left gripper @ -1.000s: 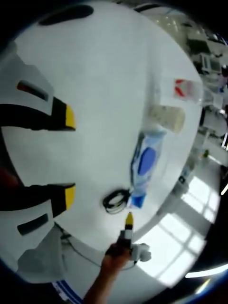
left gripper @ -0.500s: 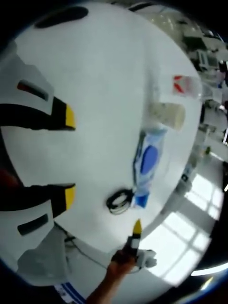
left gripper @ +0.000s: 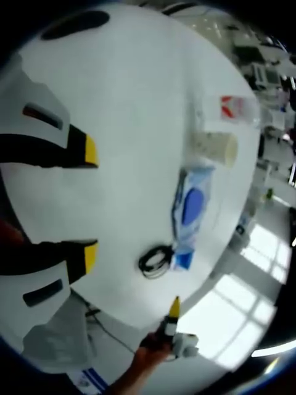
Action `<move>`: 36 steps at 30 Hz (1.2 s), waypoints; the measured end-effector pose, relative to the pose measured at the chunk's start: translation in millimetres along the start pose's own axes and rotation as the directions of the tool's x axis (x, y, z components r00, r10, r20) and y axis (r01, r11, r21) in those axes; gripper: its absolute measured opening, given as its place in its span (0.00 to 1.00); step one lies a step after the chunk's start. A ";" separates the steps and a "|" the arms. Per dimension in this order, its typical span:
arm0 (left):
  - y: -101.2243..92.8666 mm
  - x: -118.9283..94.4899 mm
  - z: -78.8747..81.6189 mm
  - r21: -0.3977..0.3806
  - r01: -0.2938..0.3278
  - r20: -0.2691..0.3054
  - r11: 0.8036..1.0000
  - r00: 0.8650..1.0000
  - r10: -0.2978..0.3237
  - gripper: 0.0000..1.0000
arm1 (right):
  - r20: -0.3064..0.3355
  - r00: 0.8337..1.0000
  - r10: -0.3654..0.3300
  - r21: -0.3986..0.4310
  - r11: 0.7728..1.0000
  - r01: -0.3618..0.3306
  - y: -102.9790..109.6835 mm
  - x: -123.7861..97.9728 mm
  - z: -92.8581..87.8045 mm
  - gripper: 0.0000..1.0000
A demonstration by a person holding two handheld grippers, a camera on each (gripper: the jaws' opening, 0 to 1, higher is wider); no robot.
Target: Arrange the tabletop items into an orderly group along one side of the table until the central work area is clear of visible clutter.
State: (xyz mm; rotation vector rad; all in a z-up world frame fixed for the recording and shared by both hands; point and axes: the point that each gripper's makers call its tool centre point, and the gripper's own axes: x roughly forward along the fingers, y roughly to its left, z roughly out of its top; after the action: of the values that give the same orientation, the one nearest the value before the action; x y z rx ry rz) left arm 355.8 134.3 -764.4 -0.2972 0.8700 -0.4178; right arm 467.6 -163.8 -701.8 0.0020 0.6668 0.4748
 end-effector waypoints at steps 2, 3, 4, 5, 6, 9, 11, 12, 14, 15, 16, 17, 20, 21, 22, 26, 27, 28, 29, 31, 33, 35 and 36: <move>0.8 -0.8 -0.3 0.000 -0.001 -0.001 1.000 1.000 0.001 0.44 | -0.002 1.000 0.007 -0.001 1.000 -0.007 2.6 -2.0 -5.0 0.73; 1.7 -1.5 -0.9 -0.003 -0.004 -0.003 1.000 1.000 0.004 0.45 | -0.006 1.000 0.008 -0.006 1.000 -0.008 3.4 -2.7 -7.8 0.74; 3.6 -2.4 -1.4 -0.004 -0.013 -0.005 1.000 1.000 0.013 0.46 | -0.009 1.000 0.008 -0.008 1.000 -0.008 4.6 -4.0 -11.3 0.74; 4.5 -2.7 -1.5 -0.002 -0.016 -0.005 1.000 1.000 0.016 0.47 | -0.012 1.000 0.010 -0.007 1.000 -0.010 5.4 -4.8 -13.3 0.74; 5.1 -3.6 -1.4 -0.001 -0.018 -0.006 1.000 1.000 0.018 0.48 | -0.014 1.000 0.014 0.000 1.000 -0.014 7.2 -6.3 -16.2 0.75; 4.4 -7.5 1.9 0.012 -0.018 -0.003 1.000 1.000 0.018 0.49 | -0.013 1.000 0.023 0.002 1.000 -0.023 13.2 -9.7 -20.1 0.75; 4.3 -10.7 3.7 0.021 -0.018 0.001 1.000 1.000 0.018 0.50 | -0.007 1.000 0.025 0.007 1.000 -0.025 16.7 -11.4 -22.0 0.75; 4.8 -12.4 4.1 0.028 -0.018 0.002 0.999 1.000 0.018 0.50 | -0.002 1.000 0.028 0.010 1.000 -0.028 18.5 -11.5 -23.0 0.75; 10.0 -16.0 2.8 0.027 -0.028 0.000 0.999 1.000 0.028 0.50 | -0.003 1.000 0.029 0.015 0.999 -0.029 21.3 -10.6 -26.8 0.75; 15.1 -17.7 2.4 0.017 -0.036 0.000 0.999 0.999 0.036 0.50 | -0.003 1.000 0.031 0.032 0.999 -0.031 24.1 -10.3 -30.0 0.75; 16.9 -19.3 2.9 0.013 -0.039 0.003 0.999 0.999 0.039 0.50 | 0.000 0.999 0.033 0.043 0.999 -0.033 25.9 -10.2 -31.2 0.75; 18.1 -23.1 4.6 0.014 -0.044 0.010 0.999 0.999 0.044 0.50 | 0.004 0.999 0.036 0.054 0.998 -0.036 29.2 -10.7 -32.4 0.75; 21.2 -33.2 5.2 0.025 -0.059 0.016 0.998 0.998 0.058 0.51 | 0.011 0.999 0.041 0.062 0.997 -0.041 37.7 -12.1 -34.9 0.75; 23.6 -36.0 5.2 0.024 -0.066 0.020 0.998 0.998 0.066 0.52 | 0.010 0.999 0.042 0.060 0.997 -0.043 40.0 -11.8 -36.0 0.75; 27.9 -40.6 5.9 0.016 -0.081 0.034 0.997 0.996 0.080 0.52 | -0.004 0.999 0.039 0.036 0.999 -0.039 41.8 -10.6 -40.1 0.75; 31.1 -50.7 13.9 -0.013 -0.090 0.069 0.996 0.993 0.091 0.55 | -0.032 0.998 0.047 0.026 0.999 -0.046 46.9 -7.7 -50.1 0.75; 28.7 -55.1 18.7 0.011 -0.092 0.086 0.996 0.992 0.091 0.56 | -0.029 0.998 0.051 0.036 0.998 -0.050 48.7 -7.8 -50.2 0.75; 27.4 -58.1 20.9 0.031 -0.092 0.096 0.995 0.991 0.088 0.57 | -0.030 0.998 0.051 0.038 0.998 -0.050 49.1 -8.0 -50.6 0.75; 26.2 -61.9 22.6 0.048 -0.091 0.107 0.995 0.991 0.085 0.58 | -0.032 0.998 0.050 0.038 0.998 -0.049 50.5 -8.5 -51.0 0.75; 24.7 -68.5 22.2 0.067 -0.083 0.110 0.994 0.991 0.075 0.61 | -0.033 0.998 0.050 0.038 0.998 -0.049 53.6 -10.2 -51.6 0.75; 25.1 -74.4 22.7 0.094 -0.083 0.120 0.992 0.990 0.072 0.63 | -0.037 0.998 0.053 0.038 0.998 -0.052 56.3 -11.0 -52.7 0.75; 29.0 -80.2 23.4 0.112 -0.108 0.125 0.988 0.988 0.094 0.62 | -0.041 0.998 0.057 0.036 0.998 -0.055 59.5 -12.2 -54.2 0.75; 32.0 -82.8 24.9 0.138 -0.131 0.128 0.982 0.985 0.113 0.62 | -0.044 0.997 0.060 0.036 0.998 -0.058 61.8 -12.9 -55.0 0.75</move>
State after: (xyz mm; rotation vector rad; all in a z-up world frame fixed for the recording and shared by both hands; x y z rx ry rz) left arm 335.4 203.3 -706.8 -0.1316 0.7323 -0.3437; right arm 399.9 -122.2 -728.2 0.0438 0.7206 0.5212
